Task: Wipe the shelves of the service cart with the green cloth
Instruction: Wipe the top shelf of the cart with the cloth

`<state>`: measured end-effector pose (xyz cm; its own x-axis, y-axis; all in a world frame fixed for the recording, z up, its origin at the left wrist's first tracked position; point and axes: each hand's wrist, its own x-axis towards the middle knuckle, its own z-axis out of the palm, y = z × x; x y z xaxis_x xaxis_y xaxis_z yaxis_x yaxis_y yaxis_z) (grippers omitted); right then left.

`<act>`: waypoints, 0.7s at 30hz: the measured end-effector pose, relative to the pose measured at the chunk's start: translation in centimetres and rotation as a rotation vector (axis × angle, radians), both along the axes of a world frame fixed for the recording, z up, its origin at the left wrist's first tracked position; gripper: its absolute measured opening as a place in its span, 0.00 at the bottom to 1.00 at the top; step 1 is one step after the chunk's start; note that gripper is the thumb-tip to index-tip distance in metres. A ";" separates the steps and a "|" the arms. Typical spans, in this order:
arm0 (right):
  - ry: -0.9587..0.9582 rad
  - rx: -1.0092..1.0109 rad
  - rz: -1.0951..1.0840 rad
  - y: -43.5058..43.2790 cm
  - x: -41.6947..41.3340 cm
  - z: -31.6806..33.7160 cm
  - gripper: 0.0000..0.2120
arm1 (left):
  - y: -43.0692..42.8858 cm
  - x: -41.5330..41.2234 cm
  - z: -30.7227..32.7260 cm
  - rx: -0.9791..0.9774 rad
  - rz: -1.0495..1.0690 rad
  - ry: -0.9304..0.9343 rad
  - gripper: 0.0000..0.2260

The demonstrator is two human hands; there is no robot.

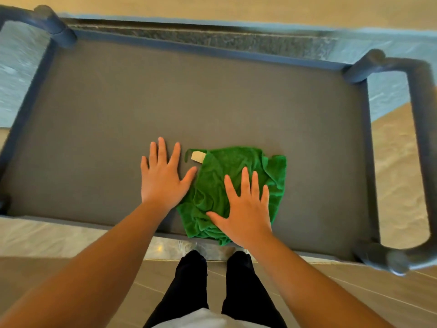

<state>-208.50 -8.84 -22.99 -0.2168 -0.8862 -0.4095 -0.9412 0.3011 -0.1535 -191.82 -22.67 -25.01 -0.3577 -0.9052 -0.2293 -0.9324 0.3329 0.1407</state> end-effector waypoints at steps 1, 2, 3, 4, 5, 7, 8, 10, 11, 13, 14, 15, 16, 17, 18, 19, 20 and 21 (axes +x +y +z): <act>-0.002 -0.003 0.003 -0.2 -0.2 -0.1 0.47 | -0.1 0.2 0.0 0.018 -0.011 -0.016 0.39; -0.001 -0.007 0.005 -0.6 -0.4 -0.1 0.46 | -0.3 0.5 0.1 0.031 -0.026 -0.023 0.40; 0.002 -0.010 0.003 -1.2 -0.7 -0.2 0.45 | -0.3 0.9 0.2 0.040 -0.039 -0.017 0.42; 0.006 -0.012 0.000 -2.0 -0.9 -0.3 0.44 | -0.3 1.0 0.2 0.049 -0.047 -0.001 0.43; 0.008 -0.015 -0.005 -2.9 -1.2 -0.3 0.43 | -0.3 1.1 0.4 0.061 -0.048 0.019 0.44; 0.015 -0.029 -0.021 -5.0 -1.9 -0.5 0.41 | -0.2 1.0 0.6 0.083 -0.043 0.044 0.46; 0.017 -0.038 -0.030 -6.2 -2.3 -0.6 0.41 | -0.2 1.0 0.8 0.088 -0.041 0.050 0.46; 0.020 -0.063 -0.037 -8.9 -3.5 -0.7 0.41 | -0.2 1.0 0.8 0.093 -0.038 0.063 0.46; 0.023 -0.076 -0.039 -10.5 -4.3 -0.8 0.41 | -0.3 1.0 0.8 0.092 -0.040 0.070 0.46; 0.032 -0.105 -0.039 -13.9 -6.0 -1.0 0.40 | -0.4 0.9 0.7 0.083 -0.046 0.083 0.46; 0.035 -0.120 -0.037 -15.7 -6.9 -1.0 0.39 | -0.4 0.9 0.7 0.075 -0.049 0.085 0.46; 0.033 -0.132 -0.036 -17.3 -7.9 -1.0 0.39 | -0.4 0.8 0.7 0.068 -0.052 0.085 0.46; 0.028 -0.141 -0.038 -19.0 -8.8 -1.1 0.39 | -0.5 0.6 0.7 0.065 -0.052 0.083 0.47; 0.029 -0.148 -0.037 -20.4 -9.8 -1.2 0.39 | -0.6 0.4 0.7 0.063 -0.048 0.077 0.47; 0.038 -0.155 -0.029 -21.6 -10.8 -1.2 0.39 | -0.6 0.2 0.7 0.063 -0.042 0.062 0.48; 0.048 -0.160 -0.015 -22.7 -11.9 -1.2 0.40 | -0.6 0.0 0.8 0.066 -0.036 0.042 0.49; 0.053 -0.165 0.000 -23.6 -12.9 -1.2 0.40 | -0.6 -0.2 0.8 0.070 -0.030 0.022 0.50; 0.052 -0.170 0.008 -24.3 -13.8 -1.2 0.40 | -0.6 -0.4 0.7 0.073 -0.025 0.004 0.51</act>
